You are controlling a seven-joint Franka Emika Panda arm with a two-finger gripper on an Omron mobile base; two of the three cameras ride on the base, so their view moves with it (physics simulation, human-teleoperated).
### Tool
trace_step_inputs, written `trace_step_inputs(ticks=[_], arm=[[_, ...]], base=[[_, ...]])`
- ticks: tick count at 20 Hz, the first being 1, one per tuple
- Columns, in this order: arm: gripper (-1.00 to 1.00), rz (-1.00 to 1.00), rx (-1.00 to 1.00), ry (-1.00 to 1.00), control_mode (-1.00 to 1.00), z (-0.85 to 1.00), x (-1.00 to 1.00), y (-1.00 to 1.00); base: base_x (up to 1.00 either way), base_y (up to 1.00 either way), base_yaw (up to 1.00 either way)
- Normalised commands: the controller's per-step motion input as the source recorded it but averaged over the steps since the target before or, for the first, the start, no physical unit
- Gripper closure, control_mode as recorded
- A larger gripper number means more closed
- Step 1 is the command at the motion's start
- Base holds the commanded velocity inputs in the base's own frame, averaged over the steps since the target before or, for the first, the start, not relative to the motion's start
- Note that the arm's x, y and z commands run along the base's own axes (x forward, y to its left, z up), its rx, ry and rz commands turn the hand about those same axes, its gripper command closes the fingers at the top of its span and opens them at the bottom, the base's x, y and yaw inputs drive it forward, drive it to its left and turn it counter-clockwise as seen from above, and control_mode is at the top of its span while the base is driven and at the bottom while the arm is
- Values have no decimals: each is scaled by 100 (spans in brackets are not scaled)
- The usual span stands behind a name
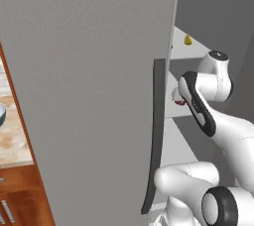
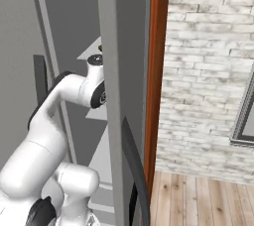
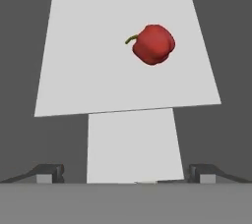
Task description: Take the squash, bell pepper, and lemon wedge from the freezer and place them in the bowl on the counter.
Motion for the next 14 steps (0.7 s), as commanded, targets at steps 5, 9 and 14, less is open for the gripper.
trace_step_inputs(ticks=[5,9,14], arm=[[-100,-1,0,0,-100,-13,50,-24],[-100,0,0,0,-100,-13,40,-2],[-100,0,0,0,-100,-20,41,0]], base=[[0,0,0],[0,0,0],[0,0,0]])
